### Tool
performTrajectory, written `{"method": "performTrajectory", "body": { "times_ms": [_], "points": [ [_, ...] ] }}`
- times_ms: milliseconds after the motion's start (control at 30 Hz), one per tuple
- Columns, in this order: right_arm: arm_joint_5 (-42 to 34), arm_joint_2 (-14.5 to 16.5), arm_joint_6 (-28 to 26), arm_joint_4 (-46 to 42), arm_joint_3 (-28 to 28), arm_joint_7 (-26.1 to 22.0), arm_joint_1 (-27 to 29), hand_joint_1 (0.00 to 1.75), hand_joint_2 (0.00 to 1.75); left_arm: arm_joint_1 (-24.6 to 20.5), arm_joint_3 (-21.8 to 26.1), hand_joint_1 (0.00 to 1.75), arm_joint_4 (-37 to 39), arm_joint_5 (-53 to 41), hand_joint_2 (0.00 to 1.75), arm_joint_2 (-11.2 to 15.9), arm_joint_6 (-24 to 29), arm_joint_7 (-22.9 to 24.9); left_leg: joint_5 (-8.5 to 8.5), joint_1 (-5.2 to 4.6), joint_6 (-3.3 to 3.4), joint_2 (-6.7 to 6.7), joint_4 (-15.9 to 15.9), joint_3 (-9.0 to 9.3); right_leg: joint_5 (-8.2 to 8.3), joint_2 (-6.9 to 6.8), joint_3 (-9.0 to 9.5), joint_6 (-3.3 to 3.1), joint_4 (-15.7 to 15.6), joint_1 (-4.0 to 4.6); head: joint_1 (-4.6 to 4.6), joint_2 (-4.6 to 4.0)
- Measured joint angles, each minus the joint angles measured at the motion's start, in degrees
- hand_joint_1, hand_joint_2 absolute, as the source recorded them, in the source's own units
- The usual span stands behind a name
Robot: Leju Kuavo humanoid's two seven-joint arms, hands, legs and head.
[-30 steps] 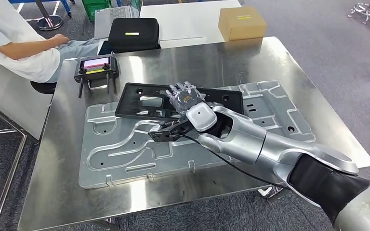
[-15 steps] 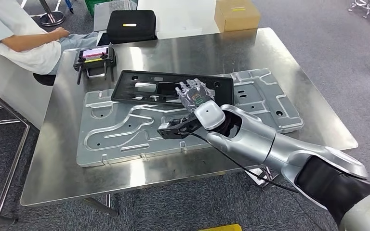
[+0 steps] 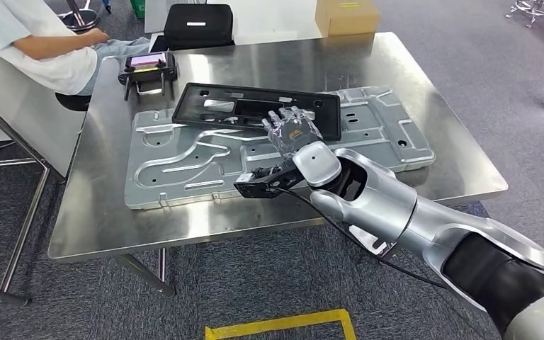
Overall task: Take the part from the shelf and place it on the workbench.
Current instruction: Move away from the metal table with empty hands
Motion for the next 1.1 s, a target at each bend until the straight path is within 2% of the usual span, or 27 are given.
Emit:
{"method": "performTrajectory", "body": {
  "times_ms": [33, 100, 133, 167, 200, 233, 267, 300, 333, 367, 400, 433, 467, 500, 533, 600, 633, 667, 733, 767, 800, 900, 933, 967, 1000, 1067, 1100],
  "points": [
    [0.13, -0.04, 0.15, -0.29, -0.2, 0.0, 0.05, 0.0, 0.0, 0.01, 0.0, 0.0, 0.0, 0.0, 0.0, 0.0, 0.01, -0.05, 0.49, -0.05, -0.35, -0.03, 0.09, -0.37, -0.63, 0.02, 0.65, -0.34, -1.58, 0.2, -0.02, 0.0],
    [0.29, -0.11, 0.58, -0.64, -0.4, 0.0, 0.32, 0.0, 0.0, 0.16, 0.0, 0.0, 0.0, 0.0, 0.0, 0.03, 0.06, -0.09, 1.18, 0.12, -1.05, -0.14, 0.02, -0.86, 0.07, -0.11, -0.04, -1.25, -2.09, 0.19, 0.01, 0.0],
    [0.32, -0.14, 0.75, -0.79, -0.43, -0.01, 0.45, 0.0, 0.0, 0.27, 0.0, 0.0, 0.0, -0.01, 0.0, 0.03, 0.08, -0.09, 0.34, 0.22, -1.39, -0.21, 0.57, -1.36, 0.68, -0.21, -0.52, -1.75, -2.19, 0.09, -0.04, 0.0],
    [0.33, -0.17, 0.87, -0.95, -0.46, -0.01, 0.56, 0.0, 0.0, 0.36, 0.0, 0.0, 0.0, -0.01, 0.0, 0.02, 0.09, -0.08, -1.55, 0.34, -1.7, -0.26, 2.08, -2.06, 1.36, -0.33, -1.1, -2.23, -2.32, -0.03, -0.05, 0.0],
    [0.34, -0.21, 0.91, -1.09, -0.53, -0.02, 0.6, 0.0, 0.0, 0.39, 0.0, 0.0, 0.0, -0.02, 0.0, -0.01, 0.1, -0.06, -4.38, 0.49, -1.96, -0.28, 4.69, -2.92, 2.02, -0.42, -1.77, -2.59, -2.34, -0.08, -0.07, 0.0],
    [0.34, -0.25, 0.92, -1.23, -0.61, -0.02, 0.63, 0.0, 0.0, 0.39, 0.0, 0.0, 0.0, -0.02, 0.0, -0.04, 0.09, -0.04, -7.33, 0.55, -2.19, -0.28, 8.08, -3.83, 2.65, -0.43, -2.57, -2.83, -2.32, -0.06, -0.1, 0.0],
    [0.36, -0.28, 0.92, -1.32, -0.69, -0.02, 0.66, 0.0, 0.0, 0.37, 0.0, 0.0, 0.0, -0.01, 0.0, -0.07, 0.1, -0.02, -9.47, 0.61, -2.36, -0.28, 11.59, -4.45, 3.3, -0.44, -3.42, -2.96, -2.26, -0.02, -0.09, 0.0],
    [0.36, -0.28, 0.92, -1.4, -0.73, -0.02, 0.75, 0.0, 0.0, 0.31, 0.0, 0.0, 0.0, 0.0, 0.0, -0.07, 0.1, 0.02, -10.3, 0.65, -2.47, -0.28, 14.29, -4.58, 3.96, -0.43, -4.33, -2.97, -2.2, 0.01, -0.1, 0.0],
    [0.36, -0.28, 0.93, -1.45, -0.75, -0.02, 0.88, 0.0, 0.0, 0.23, 0.0, 0.0, 0.0, -0.01, 0.0, -0.06, 0.1, 0.06, -9.78, 0.65, -2.5, -0.29, 15.46, -3.95, 4.6, -0.41, -5.23, -2.92, -2.13, 0.03, -0.1, 0.0],
    [0.36, -0.29, 0.95, -1.5, -0.77, -0.02, 1.02, 0.0, 0.0, 0.14, 0.0, 0.0, 0.0, -0.01, 0.0, -0.05, 0.12, 0.13, -8.37, 0.65, -2.44, -0.29, 14.8, -2.4, 5.22, -0.41, -6.12, -2.82, -2.02, 0.02, -0.11, 0.0],
    [0.37, -0.29, 0.97, -1.6, -0.8, -0.02, 1.14, 0.0, 0.0, 0.05, 0.0, 0.0, 0.0, -0.01, 0.0, -0.03, 0.14, 0.2, -6.91, 0.64, -2.29, -0.29, 12.4, 0.05, 5.82, -0.39, -6.92, -2.69, -1.93, 0.02, -0.11, 0.0],
    [0.4, -0.3, 1.0, -1.79, -0.86, -0.02, 1.19, 0.0, 0.0, -0.02, 0.0, 0.0, 0.0, -0.01, 0.0, 0.01, 0.16, 0.25, -6.42, 0.58, -2.04, -0.3, 8.73, 3.12, 6.37, -0.38, -7.57, -2.51, -1.84, 0.02, -0.1, 0.0],
    [0.45, -0.34, 1.02, -2.03, -0.98, -0.02, 1.16, 0.0, 0.0, -0.07, 0.0, 0.0, 0.0, -0.01, 0.0, 0.05, 0.18, 0.29, -6.72, 0.43, -1.75, -0.33, 4.61, 6.1, 6.88, -0.4, -8.04, -2.24, -1.76, 0.04, -0.07, 0.0],
    [0.51, -0.37, 1.03, -2.27, -1.12, -0.02, 1.1, 0.0, 0.0, -0.11, 0.0, 0.0, 0.0, -0.01, 0.0, 0.09, 0.19, 0.29, -7.31, 0.23, -1.44, -0.36, 1.55, 8.14, 7.43, -0.46, -8.28, -1.92, -1.85, 0.03, -0.05, 0.0],
    [0.59, -0.4, 1.07, -2.45, -1.23, -0.02, 1.06, 0.0, 0.0, -0.13, 0.0, 0.0, 0.0, -0.01, 0.0, 0.13, 0.2, 0.25, -7.9, -0.01, -1.11, -0.39, -0.41, 9.17, 7.97, -0.53, -8.35, -1.53, -2.01, -0.01, -0.1, 0.0],
    [0.68, -0.46, 1.22, -2.63, -1.34, -0.02, 1.07, 0.0, 0.0, -0.12, 0.0, 0.0, 0.0, -0.01, 0.0, 0.13, 0.19, 0.15, -7.11, -0.12, -0.36, -0.33, -1.37, 8.85, 8.93, -0.6, -8.44, -0.75, -2.44, -0.11, -0.17, 0.0],
    [0.71, -0.5, 1.29, -2.7, -1.34, -0.02, 1.08, 0.0, 0.0, -0.14, 0.0, 0.0, 0.0, -0.01, 0.0, 0.11, 0.19, 0.1, -6.39, -0.03, 0.1, -0.21, -1.66, 8.53, 8.35, -0.53, -8.74, -0.45, -2.1, -0.14, -0.17, 0.0],
    [0.72, -0.56, 1.35, -2.78, -1.35, -0.02, 1.09, 0.0, 0.0, -0.17, 0.0, 0.0, 0.0, -0.02, 0.0, 0.1, 0.18, 0.1, -5.57, 0.1, 0.57, -0.07, -1.94, 8.09, 6.66, -0.45, -9.3, -0.25, -0.88, -0.13, -0.04, 0.0],
    [0.72, -0.72, 1.44, -2.88, -1.39, -0.02, 1.1, 0.0, 0.0, -0.2, 0.0, 0.0, 0.0, -0.01, 0.0, 0.09, 0.16, 0.1, -4.16, 0.18, 1.27, 0.12, -2.09, 6.91, 1.06, -0.3, -10.81, -0.01, 4.14, -0.14, 0.26, 0.0],
    [0.72, -0.78, 1.48, -2.9, -1.42, -0.02, 1.12, 0.0, 0.0, -0.19, 0.0, 0.0, 0.0, 0.0, 0.0, 0.09, 0.15, 0.11, -3.77, 0.18, 1.43, 0.15, -2.05, 6.42, -1.03, -0.29, -11.35, 0.04, 6.39, -0.14, 0.37, 0.0],
    [0.72, -0.81, 1.5, -2.9, -1.43, -0.02, 1.15, 0.0, 0.0, -0.17, 0.0, 0.0, 0.0, 0.0, 0.0, 0.09, 0.14, 0.11, -3.54, 0.18, 1.49, 0.15, -2.03, 6.13, -2.18, -0.27, -11.66, 0.1, 7.88, -0.14, 0.41, 0.0],
    [0.72, -0.87, 1.56, -2.9, -1.43, -0.02, 1.22, 0.0, 0.0, -0.14, 0.0, 0.0, 0.0, -0.01, 0.0, 0.09, 0.14, 0.14, -3.22, 0.16, 1.48, 0.15, -2.0, 5.72, -3.21, -0.27, -12.0, 0.18, 9.98, -0.15, 0.38, 0.0],
    [0.84, -0.9, 1.62, -2.9, -1.43, -0.02, 1.3, 0.0, 0.0, -0.12, 0.0, 0.0, 0.0, -0.01, 0.0, 0.09, 0.15, 0.16, -2.79, 0.16, 1.43, 0.15, -1.86, 5.03, -3.04, -0.28, -11.88, 0.3, 11.59, -0.2, 0.38, 0.0],
    [1.24, -0.92, 1.7, -2.95, -1.43, -0.02, 1.35, 0.0, 0.0, -0.11, 0.0, 0.0, 0.0, -0.01, 0.0, 0.08, 0.15, 0.2, -2.15, 0.21, 1.2, 0.15, -1.4, 3.81, -1.82, -0.29, -9.91, 0.49, 10.89, -0.37, 0.38, 0.0],
    [1.69, -0.93, 1.79, -3.05, -1.46, -0.02, 1.37, 0.0, 0.0, -0.1, 0.0, 0.0, 0.0, -0.01, 0.0, 0.08, 0.16, 0.22, -1.5, 0.25, 0.89, 0.13, -0.8, 2.46, -1.0, -0.28, -7.07, 0.66, 8.68, -0.59, 0.4, 0.0],
    [2.49, -0.91, 1.87, -3.44, -1.66, -0.02, 1.32, 0.0, 0.0, -0.12, 0.0, 0.0, 0.0, 0.0, 0.0, 0.08, 0.18, 0.26, -0.36, 0.23, 0.02, 0.05, 0.52, 0.1, -0.07, -0.14, -1.03, 0.63, 1.36, -0.64, 0.43, 0.0],
    [2.55, -0.89, 1.87, -3.61, -1.8, -0.02, 1.29, 0.0, 0.0, -0.12, 0.0, 0.0, 0.0, 0.0, 0.0, 0.09, 0.19, 0.27, 0.05, 0.15, -0.36, -0.01, 0.71, -0.32, -0.7, -0.08, -0.11, 0.37, -0.48, -0.48, 0.45, 0.0]
  ]
}}
